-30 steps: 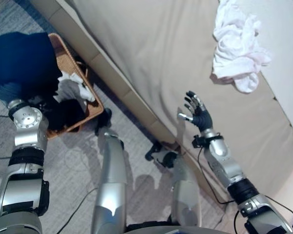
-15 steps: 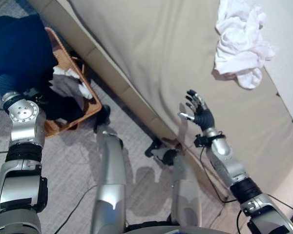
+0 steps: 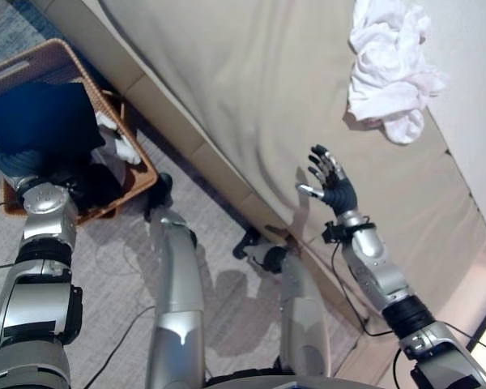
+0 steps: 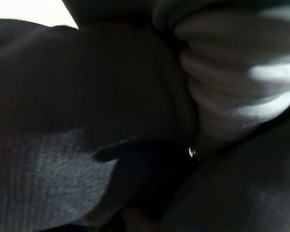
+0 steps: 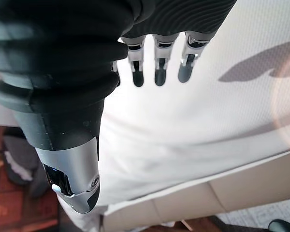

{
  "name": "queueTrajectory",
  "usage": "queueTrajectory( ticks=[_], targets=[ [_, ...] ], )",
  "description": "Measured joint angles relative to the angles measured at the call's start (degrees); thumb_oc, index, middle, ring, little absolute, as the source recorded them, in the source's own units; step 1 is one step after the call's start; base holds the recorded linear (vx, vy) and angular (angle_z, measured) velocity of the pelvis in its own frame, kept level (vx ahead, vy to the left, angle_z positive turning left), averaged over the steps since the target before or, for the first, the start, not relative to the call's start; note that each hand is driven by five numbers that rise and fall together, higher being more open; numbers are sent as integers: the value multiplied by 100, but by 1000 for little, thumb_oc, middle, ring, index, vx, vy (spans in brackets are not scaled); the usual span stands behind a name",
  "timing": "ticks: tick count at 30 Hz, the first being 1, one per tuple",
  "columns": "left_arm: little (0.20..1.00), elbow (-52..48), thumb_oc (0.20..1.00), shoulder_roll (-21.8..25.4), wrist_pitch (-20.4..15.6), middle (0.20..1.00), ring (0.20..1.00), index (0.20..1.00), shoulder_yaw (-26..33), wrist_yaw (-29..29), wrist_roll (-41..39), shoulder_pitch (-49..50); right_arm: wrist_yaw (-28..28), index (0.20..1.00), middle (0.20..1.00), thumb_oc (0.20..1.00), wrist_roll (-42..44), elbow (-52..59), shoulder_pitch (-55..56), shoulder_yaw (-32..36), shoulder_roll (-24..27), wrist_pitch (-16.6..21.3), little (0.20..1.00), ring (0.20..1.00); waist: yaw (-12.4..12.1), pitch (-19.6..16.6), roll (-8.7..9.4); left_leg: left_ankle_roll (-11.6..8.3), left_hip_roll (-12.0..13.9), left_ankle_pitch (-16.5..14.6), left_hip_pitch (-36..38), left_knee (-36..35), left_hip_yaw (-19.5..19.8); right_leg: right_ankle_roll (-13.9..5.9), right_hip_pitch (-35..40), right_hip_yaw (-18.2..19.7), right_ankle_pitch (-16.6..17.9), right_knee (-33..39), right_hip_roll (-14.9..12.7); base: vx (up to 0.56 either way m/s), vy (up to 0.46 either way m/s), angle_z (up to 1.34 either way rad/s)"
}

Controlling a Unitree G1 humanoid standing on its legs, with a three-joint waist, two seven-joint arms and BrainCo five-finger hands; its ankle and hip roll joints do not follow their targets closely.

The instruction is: Pick up clothes into the bucket

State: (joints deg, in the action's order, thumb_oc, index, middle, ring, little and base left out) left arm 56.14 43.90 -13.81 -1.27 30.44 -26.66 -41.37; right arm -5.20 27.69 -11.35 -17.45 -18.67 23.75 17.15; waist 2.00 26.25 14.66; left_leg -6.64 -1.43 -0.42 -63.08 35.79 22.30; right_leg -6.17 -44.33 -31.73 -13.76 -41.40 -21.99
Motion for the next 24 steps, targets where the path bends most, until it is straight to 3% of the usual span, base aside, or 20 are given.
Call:
queueTrajectory(
  ticks=[11, 20, 24],
  targets=[
    [1000, -374, 1000, 43, -9, 1000, 1000, 1000, 9, -125, 107, 43, 8, 1000, 1000, 1000, -3, -14, 2, 36, -6, -1, 1000, 1000, -71, 0, -3, -2, 20, -1, 116, -111, -85, 3, 47, 42, 36, 89, -12, -1, 2, 0],
    [1000, -830, 1000, 102, -99, 1000, 1000, 1000, 44, -515, 87, 754, 4, 1000, 1000, 1000, -28, -166, 195, 369, -22, -21, 1000, 1000, -435, -69, -83, 80, 117, 60, 1181, -821, -365, -139, 931, 132, 239, 787, 70, 3, 6, -2],
    [1000, -1894, 1000, -160, -238, 1000, 1000, 1000, 505, -580, 60, 1349, -8, 1000, 1000, 1000, -134, -274, 314, 715, -48, -126, 1000, 1000, -594, -79, -131, 67, 106, 96, 1662, -1058, -468, -189, 1384, 121, 288, 1052, 63, 43, -5, 3]
  ],
)
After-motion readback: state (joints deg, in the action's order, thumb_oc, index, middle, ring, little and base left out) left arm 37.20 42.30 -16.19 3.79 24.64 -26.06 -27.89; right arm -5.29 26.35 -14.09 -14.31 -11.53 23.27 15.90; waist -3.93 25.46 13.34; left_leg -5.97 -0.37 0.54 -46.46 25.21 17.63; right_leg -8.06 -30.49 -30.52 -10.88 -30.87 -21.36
